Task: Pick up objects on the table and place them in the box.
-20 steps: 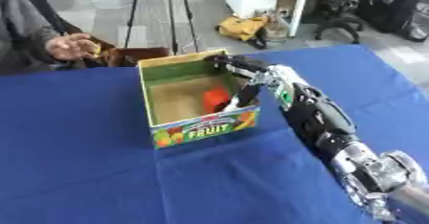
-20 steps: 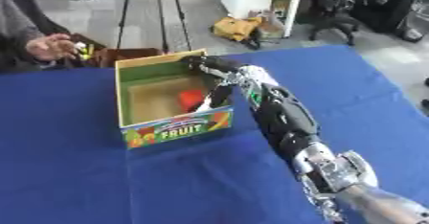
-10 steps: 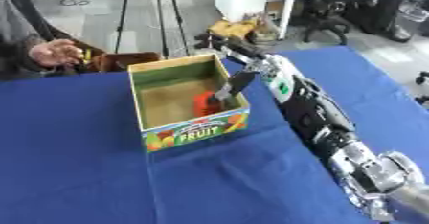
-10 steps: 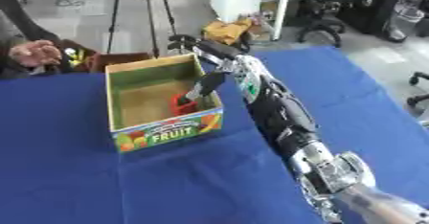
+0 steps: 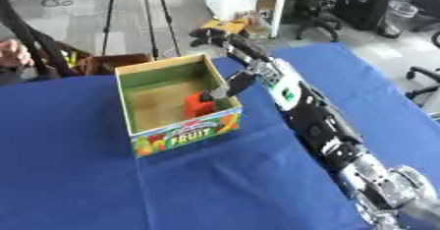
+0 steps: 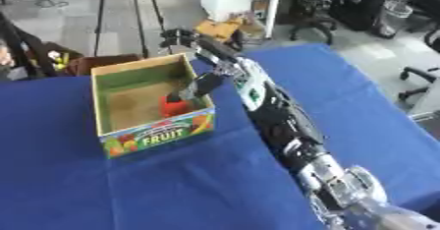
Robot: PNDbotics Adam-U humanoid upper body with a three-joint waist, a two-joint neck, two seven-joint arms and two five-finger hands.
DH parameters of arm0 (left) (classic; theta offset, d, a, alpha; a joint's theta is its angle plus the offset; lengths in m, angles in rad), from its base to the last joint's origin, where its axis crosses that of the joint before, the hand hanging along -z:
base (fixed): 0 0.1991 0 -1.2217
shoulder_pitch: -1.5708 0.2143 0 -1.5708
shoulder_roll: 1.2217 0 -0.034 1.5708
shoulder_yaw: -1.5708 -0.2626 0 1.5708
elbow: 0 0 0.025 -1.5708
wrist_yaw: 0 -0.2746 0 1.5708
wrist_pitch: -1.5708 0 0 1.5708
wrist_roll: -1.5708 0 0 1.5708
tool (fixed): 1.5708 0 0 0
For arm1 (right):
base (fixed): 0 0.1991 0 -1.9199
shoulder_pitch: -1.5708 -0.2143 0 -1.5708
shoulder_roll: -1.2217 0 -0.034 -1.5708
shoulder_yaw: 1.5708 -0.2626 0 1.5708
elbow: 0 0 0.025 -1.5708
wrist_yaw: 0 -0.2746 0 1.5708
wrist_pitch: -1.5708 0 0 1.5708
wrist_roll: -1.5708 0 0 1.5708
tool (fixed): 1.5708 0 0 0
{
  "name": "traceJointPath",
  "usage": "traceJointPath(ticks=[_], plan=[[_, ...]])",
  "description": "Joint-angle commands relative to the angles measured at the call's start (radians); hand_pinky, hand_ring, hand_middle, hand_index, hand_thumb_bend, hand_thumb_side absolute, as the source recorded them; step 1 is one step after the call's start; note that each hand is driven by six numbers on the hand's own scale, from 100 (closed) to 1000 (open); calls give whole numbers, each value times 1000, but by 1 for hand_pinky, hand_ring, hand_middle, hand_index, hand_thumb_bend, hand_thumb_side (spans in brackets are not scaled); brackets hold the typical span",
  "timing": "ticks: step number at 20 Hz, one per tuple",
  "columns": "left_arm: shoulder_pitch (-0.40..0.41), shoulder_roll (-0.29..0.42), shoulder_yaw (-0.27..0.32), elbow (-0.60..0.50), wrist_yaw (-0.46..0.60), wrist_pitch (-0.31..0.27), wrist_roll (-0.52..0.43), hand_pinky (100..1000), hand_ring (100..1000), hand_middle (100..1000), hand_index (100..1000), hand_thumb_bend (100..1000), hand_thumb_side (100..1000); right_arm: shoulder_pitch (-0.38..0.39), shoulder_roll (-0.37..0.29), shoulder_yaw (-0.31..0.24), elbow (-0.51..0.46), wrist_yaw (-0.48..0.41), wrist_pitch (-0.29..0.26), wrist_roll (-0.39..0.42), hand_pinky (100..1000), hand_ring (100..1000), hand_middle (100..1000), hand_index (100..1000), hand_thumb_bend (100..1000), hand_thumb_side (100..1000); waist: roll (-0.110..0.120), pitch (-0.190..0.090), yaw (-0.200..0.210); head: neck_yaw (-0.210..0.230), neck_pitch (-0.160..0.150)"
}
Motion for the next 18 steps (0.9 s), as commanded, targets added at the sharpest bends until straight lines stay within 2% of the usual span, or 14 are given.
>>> traceJointPath(ticks=[1,2,3,5,6,7,8,9,12,13,15,18], plan=[[-5,6,24,-13,-7,-5,18,392,850,328,479,429,829,26,-11,23,-102,-59,15,-29,951,866,833,777,541,459,3,-8,-13,12,0],[-4,7,29,-14,-10,-7,23,392,851,331,481,428,828,46,-5,28,-128,-76,24,-32,946,852,815,756,504,459,3,-6,-21,14,-1],[-4,7,34,-14,-12,-8,28,392,851,331,481,428,828,65,2,33,-155,-92,35,-31,946,852,815,756,504,459,3,-4,-29,15,0],[-4,5,46,-15,-17,-11,40,393,854,337,485,428,828,102,14,36,-206,-124,61,-26,924,818,772,725,404,487,2,1,-41,22,1],[-3,4,50,-15,-19,-12,46,393,854,337,485,428,828,117,18,36,-229,-140,76,-19,924,818,772,725,404,487,2,2,-48,24,2],[-3,4,54,-15,-21,-13,50,392,859,346,492,428,828,132,25,33,-249,-157,92,-10,915,791,740,690,289,525,2,4,-55,28,1],[-2,5,58,-15,-24,-15,54,393,861,350,495,427,828,149,27,30,-275,-231,125,16,912,784,732,682,255,538,2,5,-63,31,2],[0,5,63,-15,-26,-16,59,395,863,355,498,427,827,164,21,24,-312,-354,180,69,906,777,723,677,209,553,1,7,-66,34,2],[5,4,74,-15,-30,-19,72,398,868,361,503,424,828,204,-20,-39,-439,-820,407,294,872,751,690,644,138,563,1,10,-81,47,6],[8,4,77,-15,-31,-20,75,398,869,361,503,423,828,222,-29,-68,-470,-933,470,351,870,749,687,640,133,563,2,12,-89,52,7],[10,4,82,-15,-33,-22,80,399,870,362,504,419,827,250,-35,-112,-511,-1056,558,420,852,736,671,628,102,560,1,14,-98,59,8],[11,4,87,-15,-36,-23,86,400,870,364,505,416,825,296,-33,-152,-547,-1105,610,450,845,731,664,622,100,555,0,16,-110,69,11]])
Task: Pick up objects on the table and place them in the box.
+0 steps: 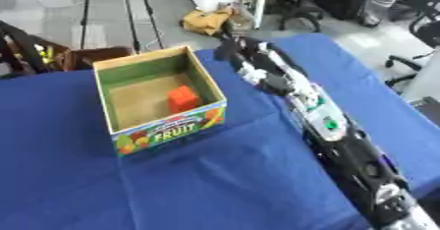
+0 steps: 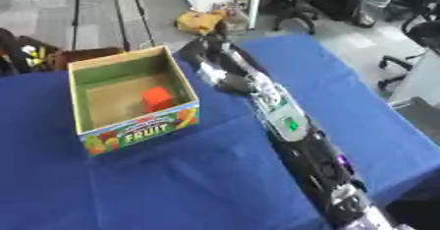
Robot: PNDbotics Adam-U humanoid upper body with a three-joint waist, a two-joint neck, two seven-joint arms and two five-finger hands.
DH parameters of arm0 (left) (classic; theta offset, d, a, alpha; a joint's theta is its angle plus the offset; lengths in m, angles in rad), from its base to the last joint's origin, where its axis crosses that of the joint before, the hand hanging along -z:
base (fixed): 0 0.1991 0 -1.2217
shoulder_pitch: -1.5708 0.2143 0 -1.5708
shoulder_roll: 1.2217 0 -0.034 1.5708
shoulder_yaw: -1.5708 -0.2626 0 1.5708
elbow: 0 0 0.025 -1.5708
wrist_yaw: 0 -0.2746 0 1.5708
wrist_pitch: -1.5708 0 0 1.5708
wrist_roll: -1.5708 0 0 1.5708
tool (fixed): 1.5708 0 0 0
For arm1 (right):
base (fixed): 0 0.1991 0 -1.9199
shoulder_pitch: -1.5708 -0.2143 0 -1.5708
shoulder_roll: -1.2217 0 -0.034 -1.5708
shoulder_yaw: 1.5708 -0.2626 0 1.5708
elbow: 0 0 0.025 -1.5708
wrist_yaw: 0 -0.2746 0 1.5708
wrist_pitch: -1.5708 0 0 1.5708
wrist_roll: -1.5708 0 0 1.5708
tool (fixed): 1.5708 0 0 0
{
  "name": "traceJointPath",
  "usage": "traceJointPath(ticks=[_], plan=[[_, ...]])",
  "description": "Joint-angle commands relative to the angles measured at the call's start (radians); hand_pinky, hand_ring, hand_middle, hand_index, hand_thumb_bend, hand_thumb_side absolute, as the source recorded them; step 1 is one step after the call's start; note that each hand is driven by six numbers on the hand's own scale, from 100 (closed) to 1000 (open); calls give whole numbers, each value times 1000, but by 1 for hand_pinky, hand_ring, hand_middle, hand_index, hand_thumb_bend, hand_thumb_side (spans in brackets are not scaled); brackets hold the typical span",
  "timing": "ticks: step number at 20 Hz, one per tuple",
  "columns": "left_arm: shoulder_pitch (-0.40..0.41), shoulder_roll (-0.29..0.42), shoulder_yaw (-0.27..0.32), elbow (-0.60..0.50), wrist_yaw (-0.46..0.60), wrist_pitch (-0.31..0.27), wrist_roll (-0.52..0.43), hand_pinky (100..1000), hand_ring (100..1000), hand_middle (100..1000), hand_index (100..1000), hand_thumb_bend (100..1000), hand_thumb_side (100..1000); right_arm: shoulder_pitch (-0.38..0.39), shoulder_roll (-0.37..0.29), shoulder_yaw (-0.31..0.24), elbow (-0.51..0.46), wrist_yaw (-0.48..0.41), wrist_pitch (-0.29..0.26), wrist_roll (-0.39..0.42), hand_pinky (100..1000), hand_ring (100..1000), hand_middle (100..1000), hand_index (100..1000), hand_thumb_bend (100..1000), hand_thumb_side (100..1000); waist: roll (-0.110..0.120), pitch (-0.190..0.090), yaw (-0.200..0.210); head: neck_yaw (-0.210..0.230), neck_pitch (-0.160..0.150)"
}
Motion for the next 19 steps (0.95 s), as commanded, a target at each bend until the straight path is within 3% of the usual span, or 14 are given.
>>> traceJointPath(ticks=[1,6,9,15,19], plan=[[-4,6,18,-15,-6,-2,10,403,871,365,506,414,825,24,-35,-52,-59,-72,50,32,844,730,662,620,100,555,-2,-12,-9,10,6],[-3,9,37,-17,-17,-7,28,416,873,377,515,400,821,114,-61,-109,-70,-70,18,0,842,730,661,622,100,550,-8,-20,-28,18,7],[-2,17,54,-18,-27,-10,43,419,871,380,518,390,818,189,-89,-166,-54,-53,-34,-48,840,730,661,625,100,547,-13,-32,-45,6,10],[14,47,106,-20,-64,-13,94,419,861,384,523,374,810,356,-117,-313,23,-7,-162,-206,838,742,687,633,100,537,-31,-67,-95,-13,34],[49,89,156,-19,-102,-12,143,418,854,384,524,370,805,486,-121,-438,123,43,-245,-354,839,757,702,640,100,529,-46,-109,-140,-26,62]])
